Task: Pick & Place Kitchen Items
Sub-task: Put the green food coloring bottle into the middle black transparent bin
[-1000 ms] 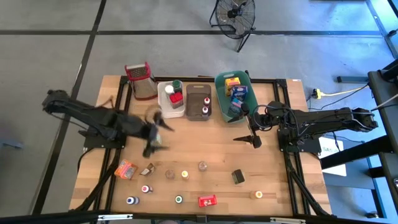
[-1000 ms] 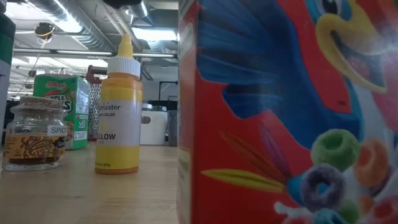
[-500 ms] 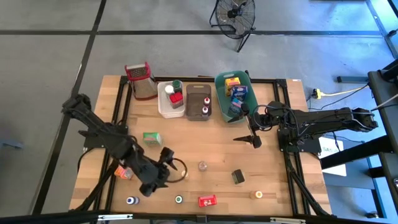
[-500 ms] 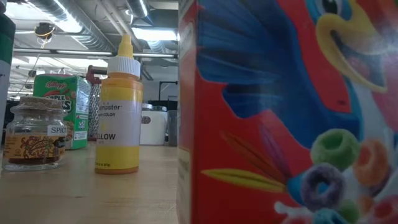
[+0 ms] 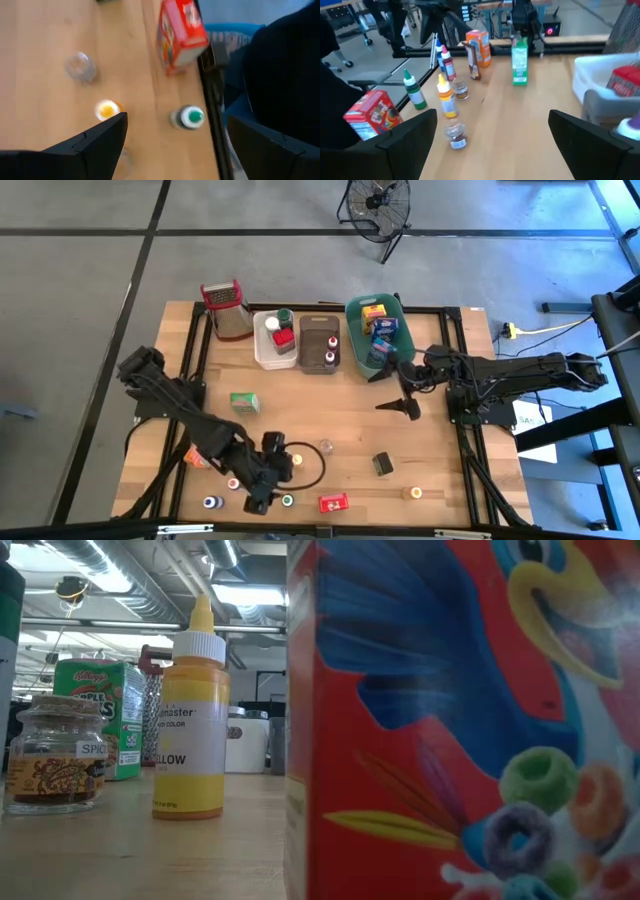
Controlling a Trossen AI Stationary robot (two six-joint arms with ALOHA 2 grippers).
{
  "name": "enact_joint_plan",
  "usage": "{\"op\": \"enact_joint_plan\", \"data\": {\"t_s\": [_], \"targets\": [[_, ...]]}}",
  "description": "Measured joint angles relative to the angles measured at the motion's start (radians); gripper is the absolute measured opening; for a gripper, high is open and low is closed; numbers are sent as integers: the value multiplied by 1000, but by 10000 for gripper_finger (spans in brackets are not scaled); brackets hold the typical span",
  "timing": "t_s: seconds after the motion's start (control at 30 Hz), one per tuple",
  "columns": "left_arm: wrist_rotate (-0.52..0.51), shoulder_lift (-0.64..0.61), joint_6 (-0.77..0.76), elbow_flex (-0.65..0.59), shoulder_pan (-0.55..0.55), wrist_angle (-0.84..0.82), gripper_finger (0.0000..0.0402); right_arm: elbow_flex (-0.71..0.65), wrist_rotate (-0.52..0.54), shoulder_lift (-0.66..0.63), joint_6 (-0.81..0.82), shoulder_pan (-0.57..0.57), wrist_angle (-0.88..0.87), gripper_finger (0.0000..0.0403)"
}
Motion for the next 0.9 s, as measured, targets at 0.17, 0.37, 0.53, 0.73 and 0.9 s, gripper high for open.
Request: {"op": "enact_joint_plan", "data": {"t_s": [0.17, 0.37, 0.53, 0.73, 0.9], "targets": [[63, 40, -157, 0, 16, -27, 336, 0, 0, 0, 1, 18, 13, 385], [84, 102, -214, 1, 26, -40, 333, 0, 0, 0, -9, 20, 13, 385], [82, 149, -302, 1, 20, -31, 330, 0, 0, 0, -26, 20, -7, 385], [90, 174, -354, 1, -2, 61, 329, 0, 0, 0, -51, 20, -17, 385], [80, 174, -392, 1, -21, 85, 329, 0, 0, 0, -51, 20, -17, 385]]}}
